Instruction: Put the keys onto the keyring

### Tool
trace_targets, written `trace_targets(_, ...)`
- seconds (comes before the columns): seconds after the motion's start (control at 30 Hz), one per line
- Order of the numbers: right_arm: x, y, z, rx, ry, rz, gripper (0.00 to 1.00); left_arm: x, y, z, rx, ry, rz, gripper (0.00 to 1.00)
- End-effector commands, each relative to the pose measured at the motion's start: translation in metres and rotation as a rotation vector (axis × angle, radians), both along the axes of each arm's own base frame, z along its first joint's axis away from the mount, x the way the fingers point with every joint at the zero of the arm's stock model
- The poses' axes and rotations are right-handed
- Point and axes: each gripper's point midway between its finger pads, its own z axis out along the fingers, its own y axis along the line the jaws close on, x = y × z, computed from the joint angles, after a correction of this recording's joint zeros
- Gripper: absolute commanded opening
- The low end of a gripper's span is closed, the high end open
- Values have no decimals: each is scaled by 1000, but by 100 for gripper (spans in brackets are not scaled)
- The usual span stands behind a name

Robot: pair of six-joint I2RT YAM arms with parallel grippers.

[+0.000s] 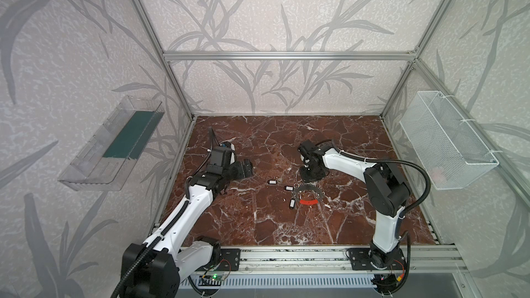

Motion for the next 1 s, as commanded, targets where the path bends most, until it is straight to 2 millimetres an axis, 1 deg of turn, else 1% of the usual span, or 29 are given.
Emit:
trace_targets(0.0,-6,-7,13,0,4,-65,38,0,-1,7,7,-22,-9,96)
trace_targets(0.13,-16,-7,10,33,36,-134,41,2,-2,9,4,-27,-19,96)
trace_targets(0.2,-19,-3,15,54,18,-139,41,2,-3,9,5,-28,-23,96)
trace_targets(0.3,-17,11,24,77,-22,-104,41,3,-4,10,2,-30,-27,96)
trace_targets(0.37,-14,20,26,88,-25,-84,41,3,-4,10,-1,-32,-28,96)
trace_targets(0.6,1,49,14,134,9,-53,43,1,-2,11,6,-36,-20,96)
trace_targets(0.7,1,60,11,139,8,-26,45,0,-1,11,8,-32,-18,96)
trace_targets(0.83,-15,64,0,142,62,-8,45,0,-1,11,8,-33,-19,96)
trace_targets(0.97,-40,63,-7,141,104,12,45,0,-2,11,6,-34,-18,96)
